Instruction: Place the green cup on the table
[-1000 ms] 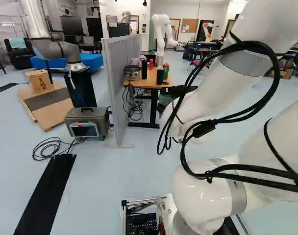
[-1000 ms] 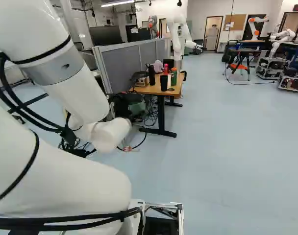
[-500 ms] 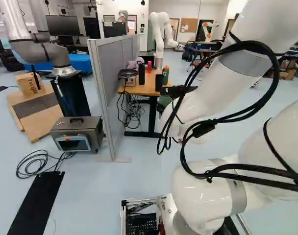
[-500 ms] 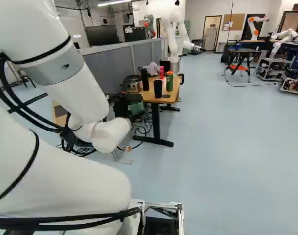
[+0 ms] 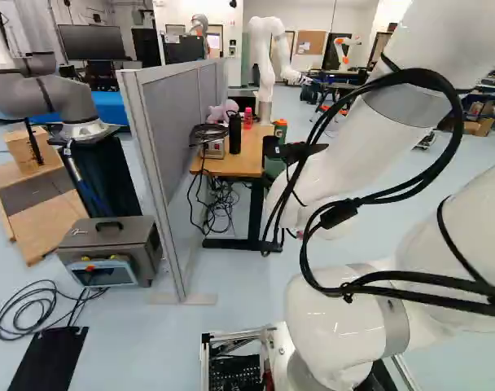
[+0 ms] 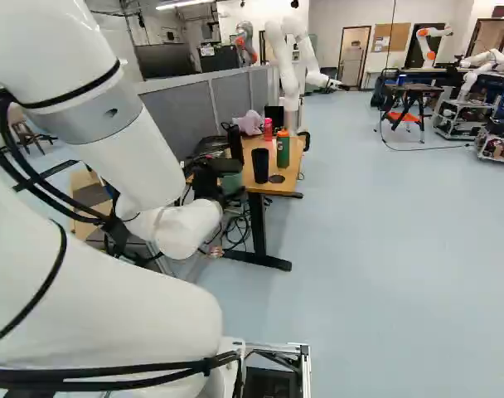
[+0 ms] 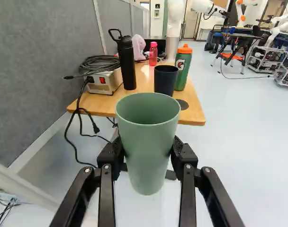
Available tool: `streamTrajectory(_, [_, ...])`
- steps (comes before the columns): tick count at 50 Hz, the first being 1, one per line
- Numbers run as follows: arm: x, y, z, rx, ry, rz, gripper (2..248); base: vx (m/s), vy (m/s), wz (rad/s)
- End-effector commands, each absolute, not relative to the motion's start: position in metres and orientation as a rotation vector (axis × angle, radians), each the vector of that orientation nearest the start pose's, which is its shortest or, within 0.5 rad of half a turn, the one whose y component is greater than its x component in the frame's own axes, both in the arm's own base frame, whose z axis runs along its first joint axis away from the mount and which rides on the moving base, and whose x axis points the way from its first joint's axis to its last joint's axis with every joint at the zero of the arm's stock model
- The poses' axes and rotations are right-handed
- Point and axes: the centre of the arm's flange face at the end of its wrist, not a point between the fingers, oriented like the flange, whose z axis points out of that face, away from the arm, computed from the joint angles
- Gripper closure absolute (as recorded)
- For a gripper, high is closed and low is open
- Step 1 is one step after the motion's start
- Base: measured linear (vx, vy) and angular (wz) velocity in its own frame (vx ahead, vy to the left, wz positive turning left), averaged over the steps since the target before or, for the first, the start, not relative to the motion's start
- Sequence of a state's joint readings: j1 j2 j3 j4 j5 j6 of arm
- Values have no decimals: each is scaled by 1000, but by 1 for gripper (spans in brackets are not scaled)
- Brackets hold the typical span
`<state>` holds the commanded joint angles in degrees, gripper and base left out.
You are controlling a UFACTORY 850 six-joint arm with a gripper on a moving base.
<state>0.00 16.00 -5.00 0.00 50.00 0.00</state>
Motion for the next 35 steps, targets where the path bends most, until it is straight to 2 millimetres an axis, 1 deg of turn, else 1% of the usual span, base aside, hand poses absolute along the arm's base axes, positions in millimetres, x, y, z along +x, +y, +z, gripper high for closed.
streamTrajectory(3, [270,0,366,-2558,0,-1824,130,374,63,-48])
streamTrajectory(4, [279,1,367,-2560,-4,-1818,130,304,68,-4])
streamTrajectory(11, [291,2,368,-2563,-9,-1810,130,188,34,89])
streamTrajectory(35, [338,5,373,-2554,-18,-1815,130,7,1,-4])
